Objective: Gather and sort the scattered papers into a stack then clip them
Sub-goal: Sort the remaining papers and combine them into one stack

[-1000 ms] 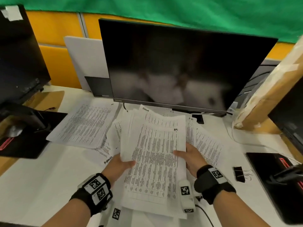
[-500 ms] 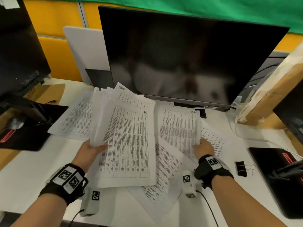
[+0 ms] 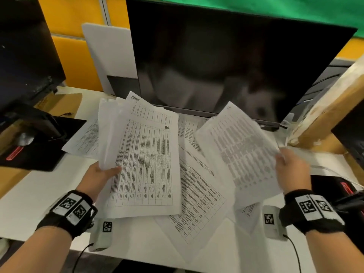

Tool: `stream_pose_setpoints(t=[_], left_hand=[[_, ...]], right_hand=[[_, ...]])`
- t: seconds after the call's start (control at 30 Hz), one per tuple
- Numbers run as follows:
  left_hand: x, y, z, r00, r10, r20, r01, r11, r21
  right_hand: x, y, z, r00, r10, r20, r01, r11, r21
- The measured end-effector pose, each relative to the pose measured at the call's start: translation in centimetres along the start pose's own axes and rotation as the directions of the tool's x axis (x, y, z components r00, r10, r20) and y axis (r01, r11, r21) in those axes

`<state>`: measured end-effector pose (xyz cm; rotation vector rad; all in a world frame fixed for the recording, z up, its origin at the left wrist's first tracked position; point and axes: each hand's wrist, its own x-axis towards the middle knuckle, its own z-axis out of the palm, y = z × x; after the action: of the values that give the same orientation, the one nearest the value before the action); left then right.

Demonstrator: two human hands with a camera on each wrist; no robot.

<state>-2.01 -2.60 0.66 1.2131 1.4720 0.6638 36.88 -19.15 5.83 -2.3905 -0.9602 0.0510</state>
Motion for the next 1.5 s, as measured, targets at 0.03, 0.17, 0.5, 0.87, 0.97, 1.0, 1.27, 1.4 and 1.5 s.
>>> stream_pose_setpoints(t=[0.03, 0.17, 0.5, 0.87, 0.97, 1.0, 1.27, 1.4, 1.5], left_hand=[[0.0, 0.1, 0.0, 1.000, 0.003, -0.001, -0.003, 1.000, -0.006], [0.1, 0.3, -0.1, 1.000, 0.010, -0.029, -0.011, 1.000, -0.014], [0.5, 0.4, -3.6, 0.998, 0.002, -0.064, -0.003, 1.000, -0.027], [1.1, -0.2, -9.5, 0.993, 0.004, -0.118, -0.005, 1.000, -0.012], [1.8, -0.1, -10.2, 0.995, 0.013, -0.094, -0.016, 0.999, -0.032], [1.9, -0.1, -10.2, 0.997, 0.016, -0.079, -0.020, 0.999, -0.044], [2.6, -0.1, -10.3, 0.998, 0.055, -0.039, -0.058, 0.995, -0.079], [2.8, 0.1, -10.2, 0.999, 0.046, -0.015, -0.047, 0.995, -0.086], [3.0, 0.0, -9.9, 0.999, 0.046, 0.020, -0.045, 0.996, -0.077]], right_hand=[[0.3, -0.7, -1.0, 0.996, -0.059, -0.063, 0.059, 0.998, -0.005], [1.4, -3.4, -4.8, 0.952, -0.219, -0.213, 0.225, 0.974, 0.006], [-2.5, -3.7, 3.4, 0.919, 0.039, 0.392, -0.065, 0.997, 0.052], [-7.0, -4.7, 11.9, 0.806, 0.121, 0.579, 0.057, 0.958, -0.280], [-7.0, -5.0, 12.4, 0.825, 0.179, 0.537, -0.034, 0.963, -0.269], [-7.0, -5.0, 12.5, 0.840, 0.173, 0.514, -0.035, 0.963, -0.266], [-6.0, -3.8, 10.3, 0.887, 0.198, 0.417, 0.070, 0.834, -0.547], [-4.8, -3.8, 10.5, 0.834, 0.146, 0.532, 0.094, 0.913, -0.398], [-4.2, -4.6, 11.4, 0.793, 0.134, 0.594, 0.070, 0.949, -0.307]])
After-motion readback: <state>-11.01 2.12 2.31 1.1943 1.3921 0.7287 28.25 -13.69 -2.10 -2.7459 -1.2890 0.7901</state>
